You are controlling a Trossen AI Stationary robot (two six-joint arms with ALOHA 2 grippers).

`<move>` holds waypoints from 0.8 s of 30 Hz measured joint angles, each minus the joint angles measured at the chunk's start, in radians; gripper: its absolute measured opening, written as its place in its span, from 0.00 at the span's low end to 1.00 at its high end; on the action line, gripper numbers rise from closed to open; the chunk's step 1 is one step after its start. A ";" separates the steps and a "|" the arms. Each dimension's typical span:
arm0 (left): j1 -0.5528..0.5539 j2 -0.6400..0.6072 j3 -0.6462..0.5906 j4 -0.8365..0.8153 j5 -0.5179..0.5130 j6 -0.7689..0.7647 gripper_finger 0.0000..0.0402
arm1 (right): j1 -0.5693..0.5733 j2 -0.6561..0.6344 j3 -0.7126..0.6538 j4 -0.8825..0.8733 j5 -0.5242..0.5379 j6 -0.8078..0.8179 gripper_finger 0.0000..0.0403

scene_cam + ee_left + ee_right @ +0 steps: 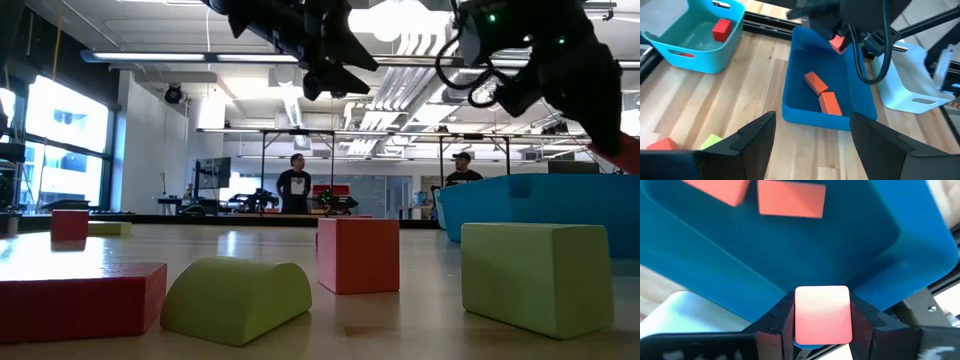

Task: Sort & place blocks by color
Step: Put the orange wooden block into the blue bin

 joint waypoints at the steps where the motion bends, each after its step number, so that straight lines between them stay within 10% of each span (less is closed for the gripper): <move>1: 0.000 0.000 0.000 0.000 -0.012 0.000 0.61 | 0.003 0.000 -0.014 0.004 -0.001 0.012 0.28; 15: 0.034 0.000 0.000 -0.056 -0.048 0.069 0.61 | 0.002 0.000 -0.118 0.147 -0.003 0.035 0.28; 24: 0.064 0.000 0.000 -0.124 -0.049 0.069 0.61 | 0.002 0.000 -0.118 0.154 0.012 0.046 0.48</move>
